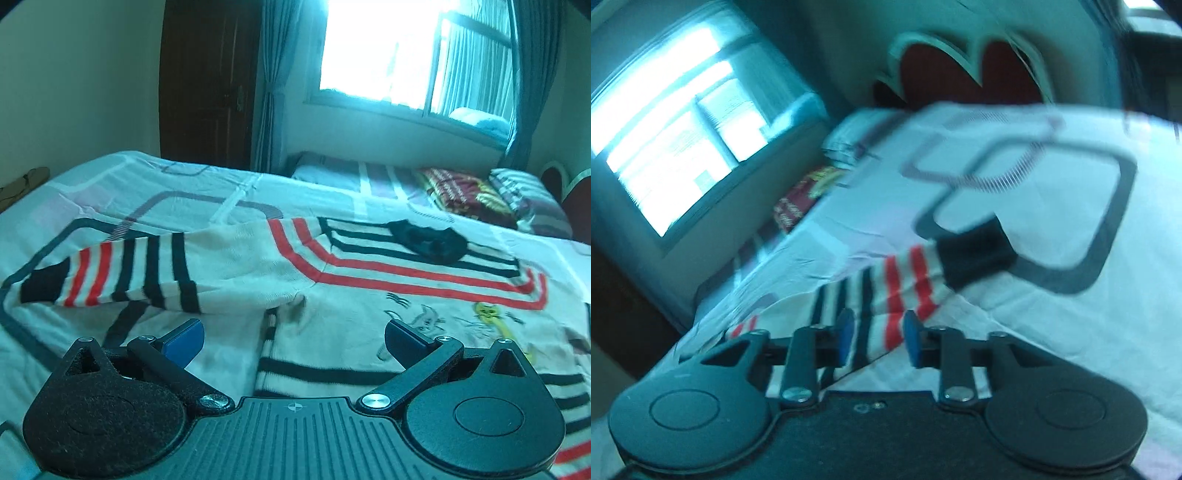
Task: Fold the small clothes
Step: 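Grasp the black sleeve cuff with the right gripper, then lift the cuff and carry it across the sweater body with the right gripper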
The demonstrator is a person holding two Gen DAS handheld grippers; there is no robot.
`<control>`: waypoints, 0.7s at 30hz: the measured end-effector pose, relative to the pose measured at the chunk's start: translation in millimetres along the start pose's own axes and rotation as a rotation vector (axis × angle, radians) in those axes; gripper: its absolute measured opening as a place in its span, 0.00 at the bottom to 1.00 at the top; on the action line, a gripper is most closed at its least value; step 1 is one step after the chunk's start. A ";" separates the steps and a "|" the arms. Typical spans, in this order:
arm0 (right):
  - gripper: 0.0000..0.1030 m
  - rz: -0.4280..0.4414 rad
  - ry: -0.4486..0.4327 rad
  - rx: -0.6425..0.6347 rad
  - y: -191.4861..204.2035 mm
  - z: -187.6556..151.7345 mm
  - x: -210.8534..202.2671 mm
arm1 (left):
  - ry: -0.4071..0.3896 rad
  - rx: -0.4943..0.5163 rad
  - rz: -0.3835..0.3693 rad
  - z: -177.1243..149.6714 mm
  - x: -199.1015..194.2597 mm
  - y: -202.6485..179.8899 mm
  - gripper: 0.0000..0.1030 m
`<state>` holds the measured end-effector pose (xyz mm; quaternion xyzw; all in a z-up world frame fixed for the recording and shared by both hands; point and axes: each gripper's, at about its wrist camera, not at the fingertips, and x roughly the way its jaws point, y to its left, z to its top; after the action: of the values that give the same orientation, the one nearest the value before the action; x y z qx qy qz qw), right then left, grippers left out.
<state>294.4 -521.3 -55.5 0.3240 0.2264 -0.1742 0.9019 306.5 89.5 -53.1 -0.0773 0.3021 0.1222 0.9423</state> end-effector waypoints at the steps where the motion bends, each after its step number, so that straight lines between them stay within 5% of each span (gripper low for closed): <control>1: 0.37 -0.012 0.014 0.064 -11.9 2.2 14.5 | 0.006 0.004 0.007 1.9 9.0 -1.1 1.00; 9: 0.37 -0.046 0.037 0.353 -68.3 3.0 77.0 | 0.020 -0.008 0.059 11.8 62.4 4.9 1.00; 14: 0.34 -0.029 0.028 0.353 -70.2 5.1 81.4 | 0.046 -0.046 0.044 16.6 79.6 7.5 1.00; 19: 0.10 -0.015 0.050 0.337 -78.4 14.7 88.4 | 0.057 -0.026 0.033 22.8 86.8 2.1 1.00; 21: 0.07 -0.012 0.013 0.189 -70.9 15.2 82.6 | 0.067 -0.020 0.020 25.3 86.7 2.6 1.00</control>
<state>335.3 -596.9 -124.0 0.4075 0.2166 -0.1980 0.8648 388.0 113.5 -83.9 -0.0879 0.3330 0.1322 0.9295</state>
